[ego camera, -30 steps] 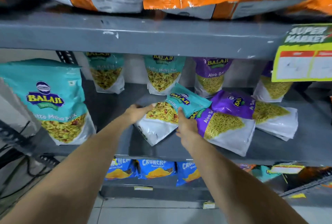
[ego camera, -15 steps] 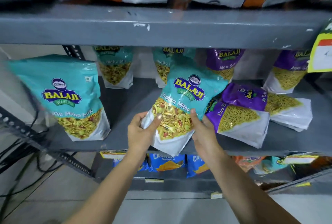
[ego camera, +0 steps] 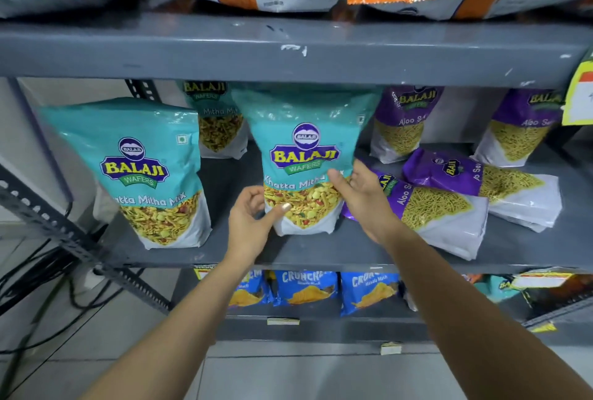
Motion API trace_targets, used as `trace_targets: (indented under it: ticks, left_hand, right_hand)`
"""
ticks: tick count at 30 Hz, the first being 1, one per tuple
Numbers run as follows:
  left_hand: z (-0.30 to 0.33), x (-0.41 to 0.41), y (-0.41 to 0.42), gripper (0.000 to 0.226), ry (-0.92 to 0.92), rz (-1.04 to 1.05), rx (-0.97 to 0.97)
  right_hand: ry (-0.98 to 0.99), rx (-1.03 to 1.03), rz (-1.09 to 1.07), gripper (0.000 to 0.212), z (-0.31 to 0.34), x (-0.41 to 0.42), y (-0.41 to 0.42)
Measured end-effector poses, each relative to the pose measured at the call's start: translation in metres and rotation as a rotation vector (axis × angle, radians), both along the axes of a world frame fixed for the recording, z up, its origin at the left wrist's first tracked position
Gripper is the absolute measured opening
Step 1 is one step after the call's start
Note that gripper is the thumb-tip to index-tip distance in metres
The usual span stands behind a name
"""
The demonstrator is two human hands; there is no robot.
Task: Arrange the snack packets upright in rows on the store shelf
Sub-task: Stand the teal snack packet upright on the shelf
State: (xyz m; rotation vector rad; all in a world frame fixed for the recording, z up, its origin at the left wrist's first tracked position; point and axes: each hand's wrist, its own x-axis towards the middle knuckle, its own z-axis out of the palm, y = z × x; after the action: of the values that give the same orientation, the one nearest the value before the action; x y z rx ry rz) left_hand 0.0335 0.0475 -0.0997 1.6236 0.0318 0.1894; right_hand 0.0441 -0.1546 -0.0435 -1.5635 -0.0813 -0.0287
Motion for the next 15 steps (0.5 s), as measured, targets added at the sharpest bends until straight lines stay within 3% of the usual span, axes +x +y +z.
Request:
trace_targets:
  ticks: [5,9,12,15]
  left_hand:
    - [-0.025,0.003,0.003,0.042,0.074,-0.015,0.102]
    - [-0.031,-0.021,-0.019,0.045,0.131,0.305,0.204]
    - [-0.034,-0.042,-0.048,0.04,0.219,0.276,0.352]
    - [-0.034,-0.046,-0.096,0.035,0.397,-0.029,0.262]
  right_hand:
    - [0.06,-0.094,0.032,0.029,-0.009,-0.003,-0.006]
    - [0.015,-0.257,-0.207,0.021,0.001,-0.008,-0.057]
    - [-0.027,-0.601,-0.439,0.018,0.006,-0.002,-0.12]
    - [0.201,-1.045,-0.395,0.026,0.01,0.013,-0.173]
